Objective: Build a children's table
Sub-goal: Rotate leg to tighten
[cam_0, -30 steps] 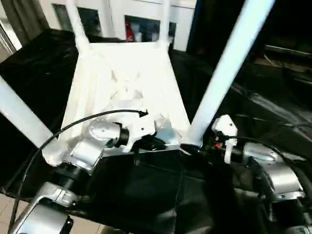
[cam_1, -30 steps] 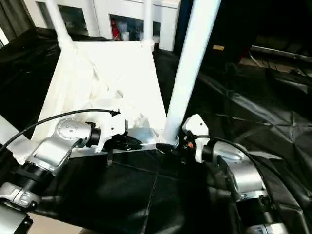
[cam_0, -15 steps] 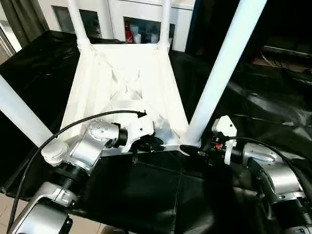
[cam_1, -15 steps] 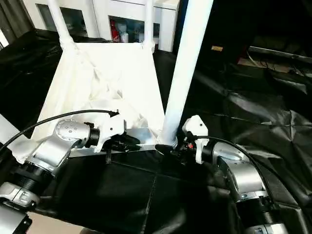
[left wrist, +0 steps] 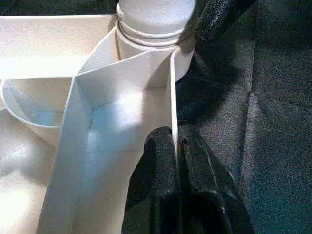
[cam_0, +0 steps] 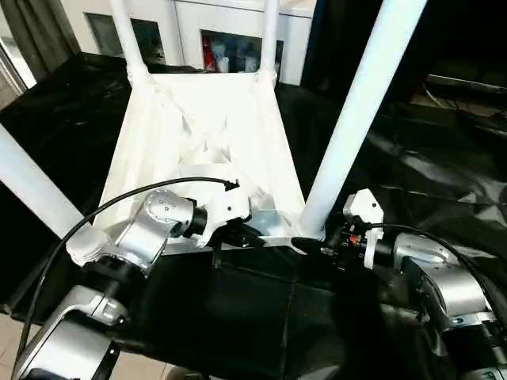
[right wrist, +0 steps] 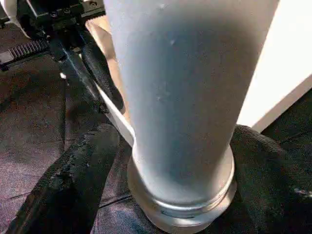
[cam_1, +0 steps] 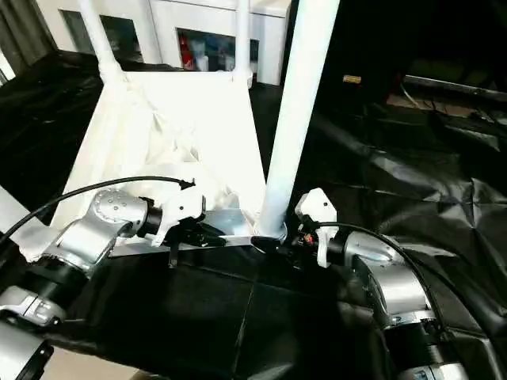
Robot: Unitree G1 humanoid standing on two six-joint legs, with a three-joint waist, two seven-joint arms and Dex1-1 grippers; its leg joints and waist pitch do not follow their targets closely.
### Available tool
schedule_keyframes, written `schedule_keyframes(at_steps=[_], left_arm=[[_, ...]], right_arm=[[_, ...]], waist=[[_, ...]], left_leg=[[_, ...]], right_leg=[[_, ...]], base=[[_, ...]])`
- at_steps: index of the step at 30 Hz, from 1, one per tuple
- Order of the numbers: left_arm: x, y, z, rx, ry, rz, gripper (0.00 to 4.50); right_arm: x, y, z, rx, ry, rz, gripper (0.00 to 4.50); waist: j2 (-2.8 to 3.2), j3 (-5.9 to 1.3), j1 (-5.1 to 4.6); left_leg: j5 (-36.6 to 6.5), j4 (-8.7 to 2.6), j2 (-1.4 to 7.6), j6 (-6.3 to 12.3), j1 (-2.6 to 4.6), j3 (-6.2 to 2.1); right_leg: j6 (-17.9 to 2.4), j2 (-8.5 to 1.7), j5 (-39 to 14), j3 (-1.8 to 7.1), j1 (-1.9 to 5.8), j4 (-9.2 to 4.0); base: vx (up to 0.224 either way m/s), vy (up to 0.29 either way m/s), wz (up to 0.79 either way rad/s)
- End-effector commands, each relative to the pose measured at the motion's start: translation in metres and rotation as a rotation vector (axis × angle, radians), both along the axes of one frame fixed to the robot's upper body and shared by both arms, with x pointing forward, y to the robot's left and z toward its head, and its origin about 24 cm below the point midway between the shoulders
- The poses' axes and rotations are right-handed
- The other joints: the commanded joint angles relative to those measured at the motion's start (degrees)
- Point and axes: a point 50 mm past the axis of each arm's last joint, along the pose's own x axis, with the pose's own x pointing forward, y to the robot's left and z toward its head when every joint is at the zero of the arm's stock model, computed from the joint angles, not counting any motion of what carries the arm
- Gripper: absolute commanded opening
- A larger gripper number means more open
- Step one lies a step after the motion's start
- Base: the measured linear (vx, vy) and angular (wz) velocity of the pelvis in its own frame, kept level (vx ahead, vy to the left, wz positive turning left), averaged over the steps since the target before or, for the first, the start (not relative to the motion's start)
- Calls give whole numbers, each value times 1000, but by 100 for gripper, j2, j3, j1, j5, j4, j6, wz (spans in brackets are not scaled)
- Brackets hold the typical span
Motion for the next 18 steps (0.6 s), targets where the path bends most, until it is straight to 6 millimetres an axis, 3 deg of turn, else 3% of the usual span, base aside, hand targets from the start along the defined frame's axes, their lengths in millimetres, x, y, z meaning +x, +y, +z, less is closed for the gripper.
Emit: schedule_keyframes(at_steps=[1, 2, 5, 12, 18], left_arm=[[-5, 9, -19, 76, 73, 31, 1], [-5, 10, -19, 75, 74, 31, 0], [-5, 11, -20, 71, 76, 31, 0], [-5, 11, -20, 68, 73, 29, 0], [-5, 12, -20, 68, 71, 30, 0]], right_arm=[[-2, 1, 2, 10, 0, 29, 381], [-1, 0, 3, 12, 1, 27, 353], [1, -4, 4, 18, 4, 10, 345], [4, -9, 4, 25, 5, -11, 272], [3, -7, 3, 28, 8, -3, 258]], waist=[[-24, -347, 3], [-23, -352, 3], [-23, -359, 3], [-27, -384, 12], [-15, -415, 21]], left_leg=[[-1128, -337, 160, 333, 29, -64], [-1131, -337, 164, 331, 32, -66], [-1106, -332, 163, 335, 28, -64], [-1074, -320, 162, 351, 28, -63], [-967, -304, 160, 372, 27, -61]], right_leg=[[-1357, -269, -1240, 242, 279, -335], [-1356, -271, -1234, 241, 278, -331], [-1373, -269, -1173, 242, 283, -324], [-1395, -277, -1182, 238, 292, -317], [-1428, -274, -1016, 236, 305, -293]], base=[[0, 0, 0], [0, 0, 0], [0, 0, 0], [0, 0, 0], [0, 0, 0]])
